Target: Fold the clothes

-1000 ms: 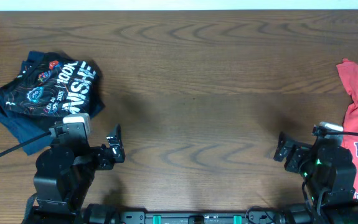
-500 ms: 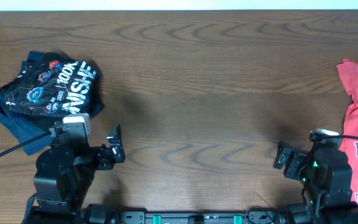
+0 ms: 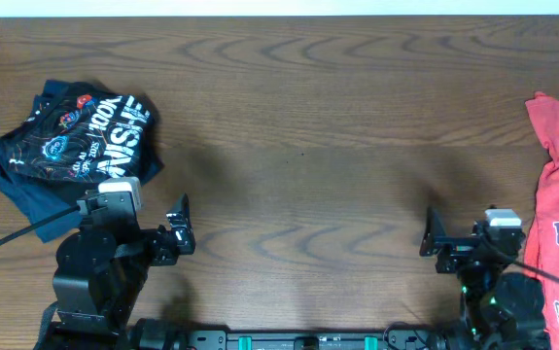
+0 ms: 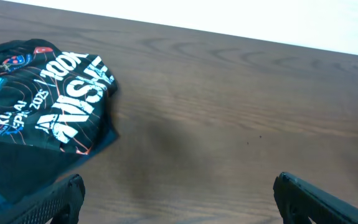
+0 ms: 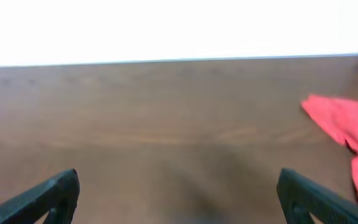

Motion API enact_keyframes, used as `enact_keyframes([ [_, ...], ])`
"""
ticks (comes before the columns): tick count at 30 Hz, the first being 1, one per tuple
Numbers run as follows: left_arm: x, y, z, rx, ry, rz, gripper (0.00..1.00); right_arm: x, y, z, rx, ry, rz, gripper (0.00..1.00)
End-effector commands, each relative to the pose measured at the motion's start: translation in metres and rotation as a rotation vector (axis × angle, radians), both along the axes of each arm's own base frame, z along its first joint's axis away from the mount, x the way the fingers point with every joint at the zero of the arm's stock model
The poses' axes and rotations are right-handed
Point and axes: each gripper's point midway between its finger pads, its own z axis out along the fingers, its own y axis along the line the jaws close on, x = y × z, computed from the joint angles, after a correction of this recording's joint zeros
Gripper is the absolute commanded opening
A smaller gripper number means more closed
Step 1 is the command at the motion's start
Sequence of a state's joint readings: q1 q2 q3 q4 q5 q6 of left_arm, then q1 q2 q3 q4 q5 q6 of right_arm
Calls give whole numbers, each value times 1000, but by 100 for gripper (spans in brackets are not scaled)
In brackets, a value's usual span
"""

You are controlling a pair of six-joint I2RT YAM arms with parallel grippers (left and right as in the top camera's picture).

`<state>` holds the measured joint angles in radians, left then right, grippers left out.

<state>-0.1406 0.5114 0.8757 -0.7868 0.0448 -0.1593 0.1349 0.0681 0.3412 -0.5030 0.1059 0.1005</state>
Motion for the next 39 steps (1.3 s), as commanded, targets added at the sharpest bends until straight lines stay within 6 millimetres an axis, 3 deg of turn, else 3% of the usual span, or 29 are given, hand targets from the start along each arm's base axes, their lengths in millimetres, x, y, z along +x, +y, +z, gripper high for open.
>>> enact_keyframes([
  [1,0,1,0,10,-5,4,98,5,4,-2,-11,-76,29,99],
  [7,0,1,0,10,-5,4,98,22,13,0,9,-221,56,99],
  [15,0,1,0,10,-5,4,98,30,19,-19,-23,-255,92,99],
  [18,0,1,0,10,-5,4,98,28,25,-45,-46,-152,133,99],
  [39,0,1,0,10,-5,4,98,28,26,-43,-32,-159,134,99],
])
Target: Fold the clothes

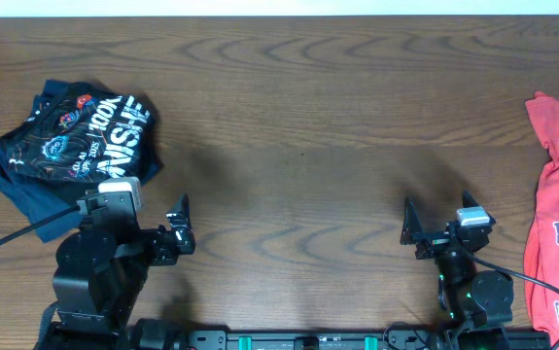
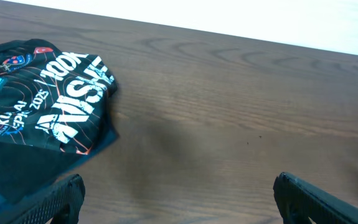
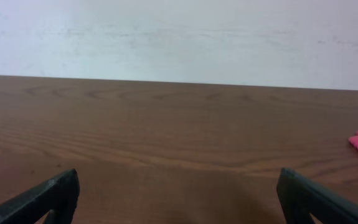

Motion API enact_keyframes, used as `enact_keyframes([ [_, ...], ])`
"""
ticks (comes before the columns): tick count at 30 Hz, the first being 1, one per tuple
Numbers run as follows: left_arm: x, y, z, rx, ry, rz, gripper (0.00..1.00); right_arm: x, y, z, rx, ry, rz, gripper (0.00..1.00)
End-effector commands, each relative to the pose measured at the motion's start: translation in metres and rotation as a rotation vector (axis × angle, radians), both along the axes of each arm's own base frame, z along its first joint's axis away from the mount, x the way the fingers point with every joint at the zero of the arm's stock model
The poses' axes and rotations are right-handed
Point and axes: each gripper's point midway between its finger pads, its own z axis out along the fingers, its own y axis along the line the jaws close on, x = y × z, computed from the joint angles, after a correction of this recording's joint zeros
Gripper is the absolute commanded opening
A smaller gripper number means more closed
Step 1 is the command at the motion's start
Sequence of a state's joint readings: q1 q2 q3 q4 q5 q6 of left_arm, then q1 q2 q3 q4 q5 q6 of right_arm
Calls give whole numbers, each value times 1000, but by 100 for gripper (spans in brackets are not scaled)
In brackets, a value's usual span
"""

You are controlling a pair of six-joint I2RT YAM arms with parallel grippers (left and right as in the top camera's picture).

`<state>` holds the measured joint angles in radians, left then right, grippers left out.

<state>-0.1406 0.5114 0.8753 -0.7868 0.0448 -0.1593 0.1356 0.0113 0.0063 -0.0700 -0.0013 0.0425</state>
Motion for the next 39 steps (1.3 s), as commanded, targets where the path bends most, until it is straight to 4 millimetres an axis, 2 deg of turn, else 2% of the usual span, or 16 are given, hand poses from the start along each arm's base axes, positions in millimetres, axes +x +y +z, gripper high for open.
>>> enact_keyframes([
  [1,0,1,0,10,-5,4,98,-1,3,0,-13,-3,18,99],
  [16,-4,4,-4,15,9,13,98,-1,3,0,-13,-3,18,99],
  [20,-10,19,-17,52,37,62,98,-1,3,0,-13,-3,18,99],
  [25,-14,31,-60,53,75,121,98,-1,3,0,-13,-3,18,99],
  [29,-2,31,-89,47,2,125,98,-1,3,0,-13,-3,18,99],
  [34,20,31,-103,34,-180,128,98,-1,3,0,-13,-3,18,99],
  [39,32,31,-106,25,-326,131,98,-1,3,0,-13,-3,18,99],
])
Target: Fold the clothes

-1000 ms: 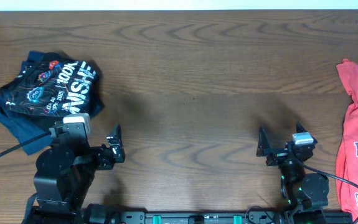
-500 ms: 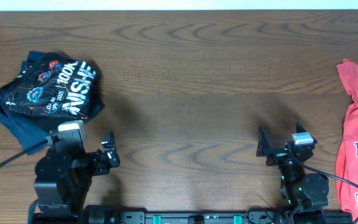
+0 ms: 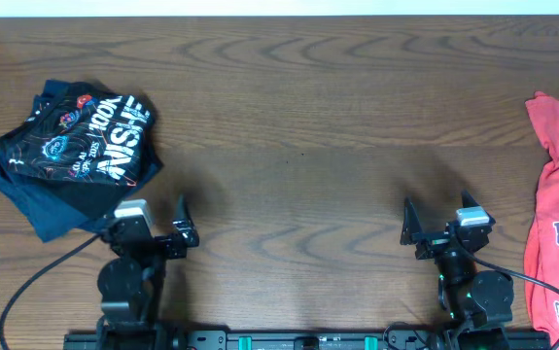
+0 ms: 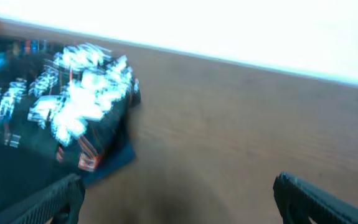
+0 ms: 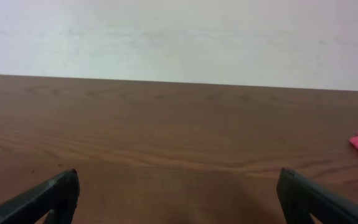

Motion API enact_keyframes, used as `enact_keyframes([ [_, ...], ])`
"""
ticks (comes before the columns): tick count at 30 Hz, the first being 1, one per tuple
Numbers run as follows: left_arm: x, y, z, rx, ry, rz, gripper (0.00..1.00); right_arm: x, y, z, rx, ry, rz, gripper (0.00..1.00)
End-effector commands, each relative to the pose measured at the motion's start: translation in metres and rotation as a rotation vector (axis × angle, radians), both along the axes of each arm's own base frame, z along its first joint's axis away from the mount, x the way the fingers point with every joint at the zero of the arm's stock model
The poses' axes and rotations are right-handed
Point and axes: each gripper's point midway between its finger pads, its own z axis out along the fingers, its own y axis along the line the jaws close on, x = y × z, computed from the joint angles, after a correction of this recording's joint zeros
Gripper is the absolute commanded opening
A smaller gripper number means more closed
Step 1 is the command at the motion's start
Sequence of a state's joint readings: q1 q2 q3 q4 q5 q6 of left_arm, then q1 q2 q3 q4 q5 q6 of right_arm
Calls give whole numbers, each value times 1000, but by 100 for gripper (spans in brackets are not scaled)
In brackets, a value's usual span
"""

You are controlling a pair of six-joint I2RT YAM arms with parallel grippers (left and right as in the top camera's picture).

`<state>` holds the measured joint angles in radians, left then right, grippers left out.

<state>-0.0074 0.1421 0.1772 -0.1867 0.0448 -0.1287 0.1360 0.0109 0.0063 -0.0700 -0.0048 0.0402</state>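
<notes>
A pile of dark clothes point(image 3: 75, 146) with white and blue print lies at the table's left; the left wrist view shows the pile point(image 4: 60, 118) blurred. A red shirt lies crumpled at the right edge, and only its tip reaches the right wrist view. My left gripper point(image 3: 162, 226) sits low by the near edge, right of the dark pile, open point(image 4: 179, 199) and holding nothing. My right gripper point(image 3: 439, 219) is also low by the near edge, left of the red shirt, open point(image 5: 179, 196) over bare wood.
The brown wooden table point(image 3: 298, 117) stretches between the two garments. A pale wall point(image 5: 179, 37) stands beyond its far edge. Cables run from both arm bases at the near edge.
My left arm has drawn back and sunk lower toward the near edge, and its wrist view is now blurred. The right arm, the dark pile and the red shirt are unchanged.
At first both arms stood raised near the front edge, open, the right one close beside the red shirt. Then the right arm sat lower and further left, looking level across the table. Now the left arm is lowered too. Neither garment has moved.
</notes>
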Motion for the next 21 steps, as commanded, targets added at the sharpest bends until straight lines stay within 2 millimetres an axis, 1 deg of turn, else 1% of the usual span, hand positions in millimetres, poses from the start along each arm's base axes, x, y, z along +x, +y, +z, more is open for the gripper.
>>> enact_keyframes([
  [1,4,3,0,18,-82,13,98,-1,3,0,-11,-3,14,99],
  [6,8,3,18,43,-252,12,98,-1,3,0,-11,-3,14,99],
  [9,6,3,29,42,-303,13,98,-1,3,0,-11,-3,14,99],
  [10,6,3,29,42,-303,12,98,-1,3,0,-11,-3,14,99],
  [12,6,3,24,42,-283,12,98,-1,3,0,-11,-3,14,99],
  [15,6,3,11,43,-229,11,98,-1,3,0,-11,-3,14,99],
  [20,3,3,-25,44,-83,8,98,-1,3,0,-11,-3,14,99],
  [21,4,3,-25,43,-83,8,98,-1,3,0,-11,-3,14,99],
])
